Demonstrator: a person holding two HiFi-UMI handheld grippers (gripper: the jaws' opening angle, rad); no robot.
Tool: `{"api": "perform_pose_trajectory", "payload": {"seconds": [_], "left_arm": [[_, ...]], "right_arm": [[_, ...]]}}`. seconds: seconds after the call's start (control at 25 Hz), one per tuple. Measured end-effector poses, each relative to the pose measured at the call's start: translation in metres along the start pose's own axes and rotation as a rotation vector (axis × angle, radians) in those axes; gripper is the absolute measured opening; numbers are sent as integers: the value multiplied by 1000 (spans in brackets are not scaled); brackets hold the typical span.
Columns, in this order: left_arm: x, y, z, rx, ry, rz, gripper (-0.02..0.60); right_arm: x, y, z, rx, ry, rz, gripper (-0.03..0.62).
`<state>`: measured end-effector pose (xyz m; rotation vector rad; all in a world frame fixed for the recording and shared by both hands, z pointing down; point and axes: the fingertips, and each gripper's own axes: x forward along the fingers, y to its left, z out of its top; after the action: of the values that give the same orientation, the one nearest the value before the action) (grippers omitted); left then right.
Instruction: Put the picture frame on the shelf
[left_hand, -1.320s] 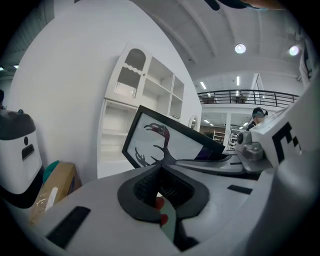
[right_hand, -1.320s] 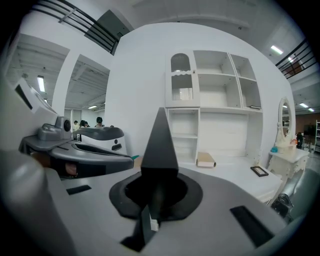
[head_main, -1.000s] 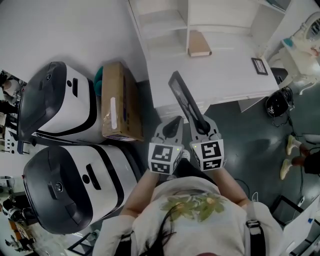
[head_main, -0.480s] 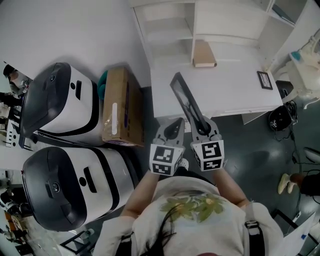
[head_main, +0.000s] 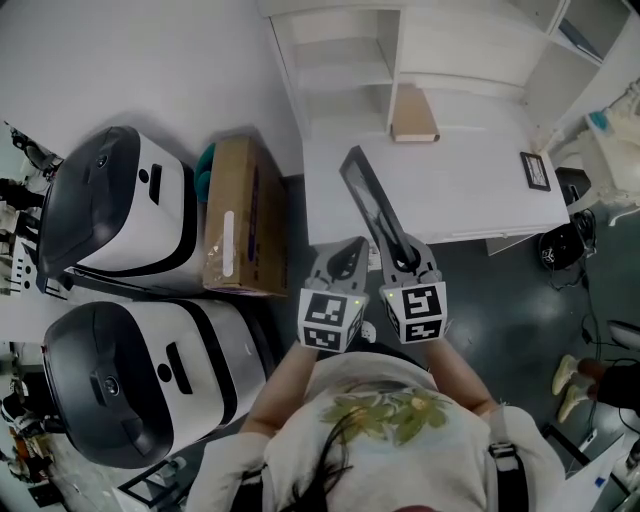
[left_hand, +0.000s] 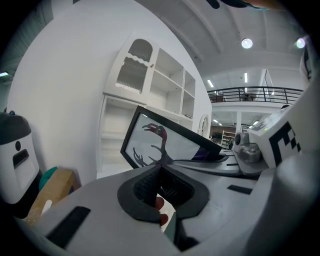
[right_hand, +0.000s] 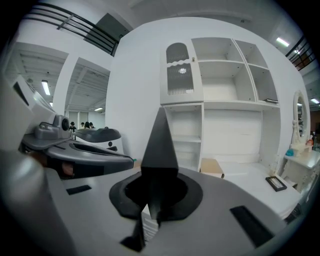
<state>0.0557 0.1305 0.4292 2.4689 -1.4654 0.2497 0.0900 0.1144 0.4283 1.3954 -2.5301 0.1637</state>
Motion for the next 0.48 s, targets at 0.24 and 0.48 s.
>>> {"api": "perform_pose_trajectory", "payload": {"seconds": [0.24, 0.48], "left_arm": [[27, 16, 15, 4, -3, -16, 23], [52, 35, 19, 5, 12, -29, 23]], "right_arm": [[29, -16, 7, 5, 8, -6, 35], [61, -30, 12, 9, 22, -22, 35]]}}
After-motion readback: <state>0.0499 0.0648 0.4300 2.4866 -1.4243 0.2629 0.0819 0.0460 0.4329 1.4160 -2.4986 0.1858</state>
